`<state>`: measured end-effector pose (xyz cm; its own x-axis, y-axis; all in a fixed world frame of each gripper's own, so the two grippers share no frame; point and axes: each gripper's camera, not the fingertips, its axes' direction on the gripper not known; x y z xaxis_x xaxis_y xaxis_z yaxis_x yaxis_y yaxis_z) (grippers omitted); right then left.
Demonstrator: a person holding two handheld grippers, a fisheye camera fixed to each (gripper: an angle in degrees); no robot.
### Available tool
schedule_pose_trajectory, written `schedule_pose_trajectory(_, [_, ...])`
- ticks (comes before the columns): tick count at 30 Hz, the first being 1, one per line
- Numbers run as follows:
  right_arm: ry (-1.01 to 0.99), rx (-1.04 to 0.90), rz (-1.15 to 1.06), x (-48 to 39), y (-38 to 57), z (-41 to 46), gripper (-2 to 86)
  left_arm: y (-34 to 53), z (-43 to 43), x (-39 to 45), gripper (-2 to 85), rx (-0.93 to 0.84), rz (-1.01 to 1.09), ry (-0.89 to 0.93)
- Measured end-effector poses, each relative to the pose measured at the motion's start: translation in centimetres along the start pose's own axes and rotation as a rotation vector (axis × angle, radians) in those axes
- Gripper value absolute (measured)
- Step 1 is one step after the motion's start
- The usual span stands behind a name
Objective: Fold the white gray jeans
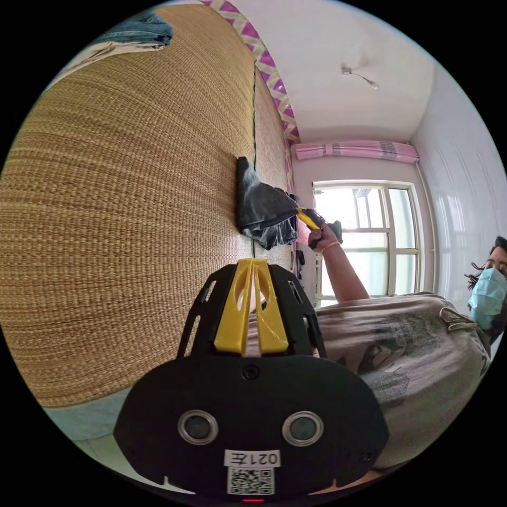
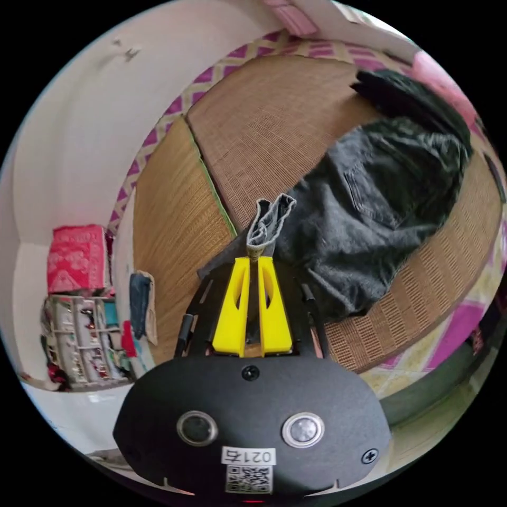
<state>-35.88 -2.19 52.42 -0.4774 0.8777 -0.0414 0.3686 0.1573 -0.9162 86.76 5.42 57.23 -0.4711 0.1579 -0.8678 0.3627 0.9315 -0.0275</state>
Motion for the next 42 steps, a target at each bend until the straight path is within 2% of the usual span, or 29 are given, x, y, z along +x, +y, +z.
schedule_pose_trajectory(5, [-0.001, -0.012, -0.295, -10.0, 2.9, 0.3, 1.2, 1.2, -0.8, 0.1, -1.0, 0.013, 0.021, -0.001])
schedule_pose_trajectory(8, [-0.035, -0.055, -0.577, -19.7, 8.3, 2.4, 1.4, 2.6, -1.5, -0.2, -1.0, 0.031, 0.013, 0.003])
schedule_pose_trajectory(10, [-0.123, -0.108, -0.777, -27.2, 14.2, 5.0, 1.9, 3.6, -2.1, -0.5, -0.9, 0.050, -0.004, 0.010])
schedule_pose_trajectory(13, [-0.220, -0.222, -0.928, -34.0, 20.9, 10.6, 3.5, 5.2, -3.0, -0.7, -0.9, 0.071, -0.028, -0.003])
schedule_pose_trajectory(16, [-0.140, -0.364, -1.004, -36.4, 24.3, 17.2, 7.0, 6.5, -4.0, -0.4, -0.9, 0.085, -0.040, -0.023])
schedule_pose_trajectory(18, [-0.211, -0.467, -0.946, -35.1, 23.6, 18.7, 8.1, 7.4, -5.0, 0.1, -0.9, 0.106, -0.033, -0.039])
schedule_pose_trajectory(21, [-0.278, -0.496, -0.848, -31.5, 21.1, 17.9, 7.6, 8.2, -5.5, 0.1, -0.9, 0.117, -0.022, -0.050])
schedule_pose_trajectory(26, [-0.324, -0.496, -0.894, -26.6, 19.1, 14.3, 1.3, 7.7, -3.9, 0.8, -0.9, 0.091, 0.067, -0.047])
schedule_pose_trajectory(28, [-0.221, -0.432, -1.021, -25.7, 19.8, 11.6, -0.1, 7.0, -3.1, 2.8, -0.7, 0.081, 0.175, -0.121])
schedule_pose_trajectory(32, [0.047, -0.277, -1.187, -24.5, 20.5, 7.9, -0.7, 4.8, 0.2, 8.1, 1.6, 0.035, 0.420, -0.411])
schedule_pose_trajectory(34, [0.234, -0.214, -1.151, -22.7, 18.4, 6.4, -0.7, 3.1, 2.1, 9.8, 5.2, -0.010, 0.483, -0.437])
schedule_pose_trajectory(36, [0.315, -0.199, -1.109, -20.6, 15.6, 5.2, -0.6, 0.3, 4.7, 11.9, 8.2, -0.059, 0.544, -0.449])
schedule_pose_trajectory(39, [0.390, -0.180, -1.053, -16.2, 9.1, 3.2, 0.7, -3.3, 7.9, 14.2, 9.8, -0.109, 0.608, -0.490])
schedule_pose_trajectory(42, [0.421, -0.209, -1.110, -12.0, 2.0, 2.4, 7.2, -6.7, 10.5, 16.2, 9.9, -0.136, 0.655, -0.545])
